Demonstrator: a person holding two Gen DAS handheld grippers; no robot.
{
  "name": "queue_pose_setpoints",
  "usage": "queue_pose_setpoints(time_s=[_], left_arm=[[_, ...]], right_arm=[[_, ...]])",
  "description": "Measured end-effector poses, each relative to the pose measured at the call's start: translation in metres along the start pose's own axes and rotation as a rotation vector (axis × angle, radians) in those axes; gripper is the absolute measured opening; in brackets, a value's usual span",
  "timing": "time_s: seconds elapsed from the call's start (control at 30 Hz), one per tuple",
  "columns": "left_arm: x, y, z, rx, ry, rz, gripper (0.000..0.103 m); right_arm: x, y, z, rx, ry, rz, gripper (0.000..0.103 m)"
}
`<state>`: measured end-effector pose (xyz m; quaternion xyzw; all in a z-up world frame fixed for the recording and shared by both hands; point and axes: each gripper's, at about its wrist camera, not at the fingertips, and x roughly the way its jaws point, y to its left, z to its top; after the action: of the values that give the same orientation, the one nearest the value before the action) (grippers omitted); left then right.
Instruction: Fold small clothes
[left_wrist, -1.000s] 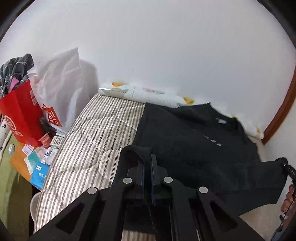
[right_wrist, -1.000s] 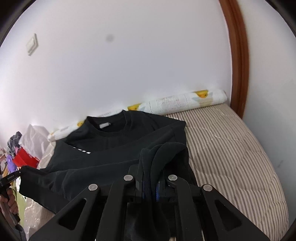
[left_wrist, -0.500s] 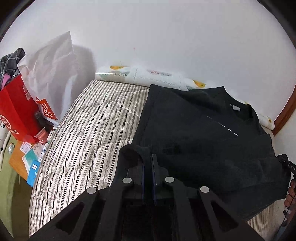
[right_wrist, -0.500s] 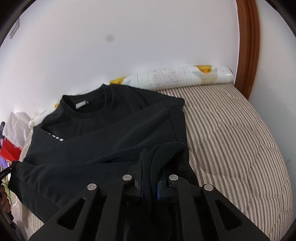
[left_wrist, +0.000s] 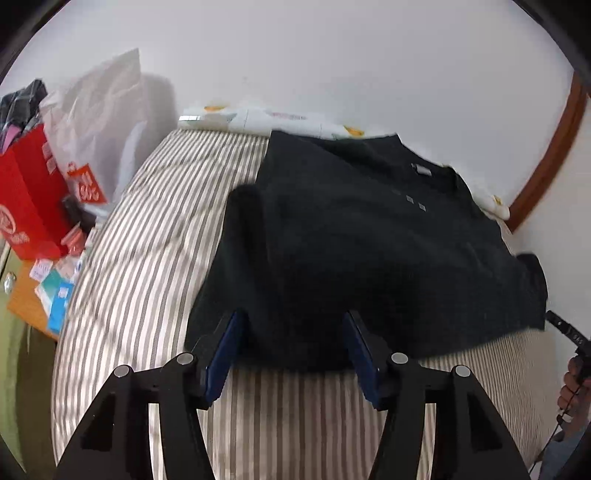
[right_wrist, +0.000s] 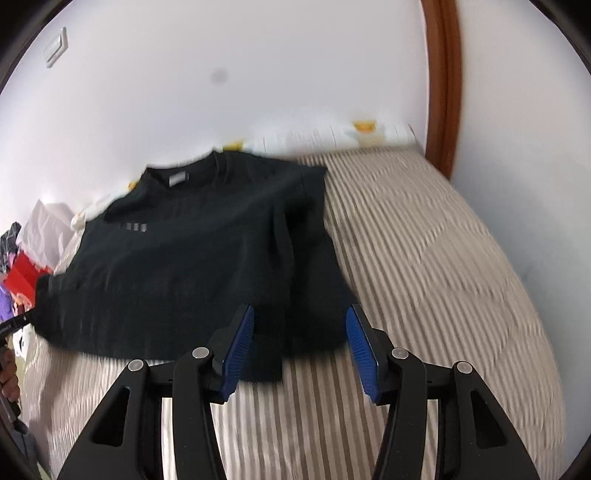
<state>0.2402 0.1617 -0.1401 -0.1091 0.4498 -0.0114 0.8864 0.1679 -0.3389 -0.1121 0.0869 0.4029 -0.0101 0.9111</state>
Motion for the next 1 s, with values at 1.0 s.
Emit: queue_pose_setpoints(time_s=[1.0], left_arm=[[0.034,0.013,-0.013,-0.167,0.008,0.068,0.018]], right_arm=[[0.057,-0.022,0.015,0.163,-0.005,0.068,0.015]])
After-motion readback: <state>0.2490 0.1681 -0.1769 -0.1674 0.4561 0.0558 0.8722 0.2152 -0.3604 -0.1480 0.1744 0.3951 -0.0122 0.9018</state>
